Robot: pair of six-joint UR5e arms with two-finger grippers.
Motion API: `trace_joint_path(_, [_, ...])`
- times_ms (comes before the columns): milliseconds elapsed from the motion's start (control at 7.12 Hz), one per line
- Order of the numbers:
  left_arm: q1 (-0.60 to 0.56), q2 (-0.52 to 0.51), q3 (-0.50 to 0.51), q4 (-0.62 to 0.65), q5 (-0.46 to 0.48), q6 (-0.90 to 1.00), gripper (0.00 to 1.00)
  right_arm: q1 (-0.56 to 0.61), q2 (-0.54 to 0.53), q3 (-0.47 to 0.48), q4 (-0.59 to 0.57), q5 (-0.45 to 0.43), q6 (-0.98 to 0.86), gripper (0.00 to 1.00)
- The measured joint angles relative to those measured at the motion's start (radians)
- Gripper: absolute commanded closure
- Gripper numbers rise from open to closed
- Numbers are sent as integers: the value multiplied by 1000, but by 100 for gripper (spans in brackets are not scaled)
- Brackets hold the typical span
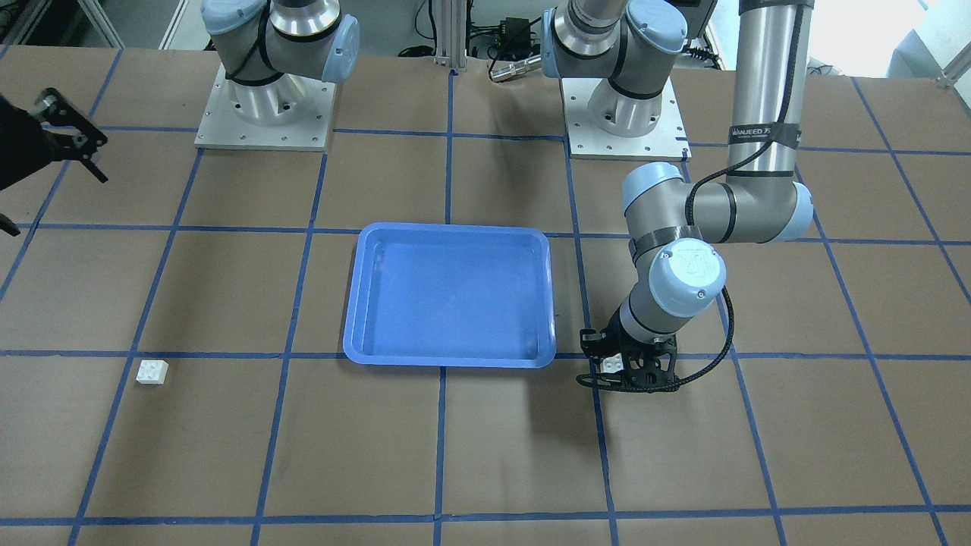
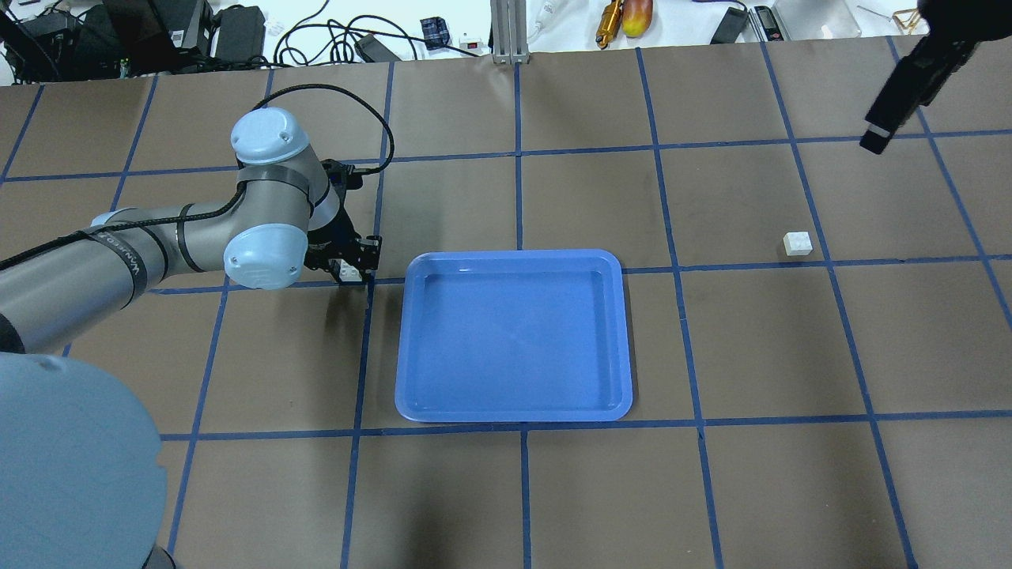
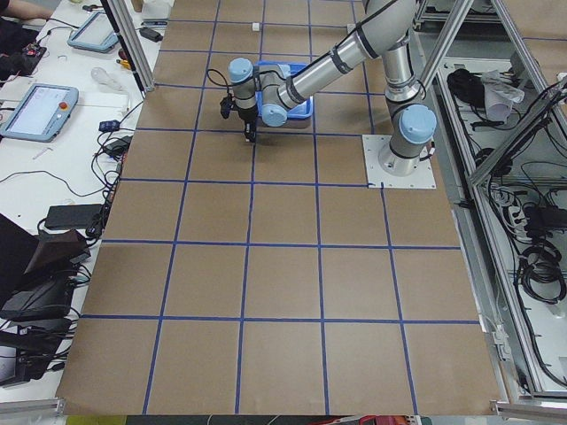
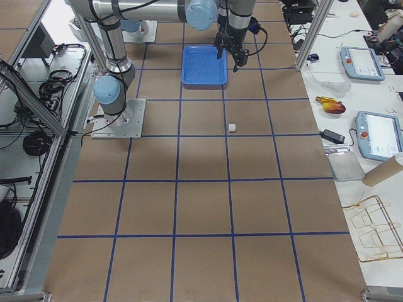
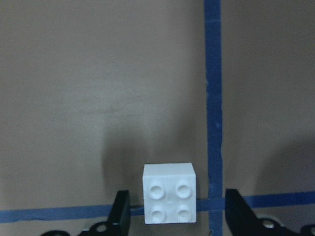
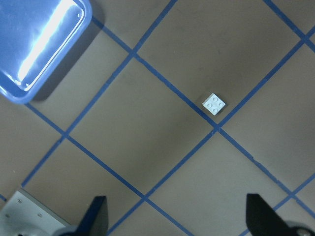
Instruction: Assemble white blocks and place on blue tray
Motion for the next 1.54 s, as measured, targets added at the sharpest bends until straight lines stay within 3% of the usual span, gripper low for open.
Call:
trace_joint_path(421, [-6,39,62,-25,-1,0,96,-185,1,64,-10,14,-446,0])
trace_joint_path(702, [-64,91,122,-118,-1,-58,97,-273,21,144,-91,111,-645,0])
trace_joint_path(1263, [-314,84,130,-141,3,-416,100,-324,91,436,-534,381,-742,0])
trace_joint_path(1544, [-392,57,117,-127,9,-513,100,-338,168,507,-671,423,-854,0])
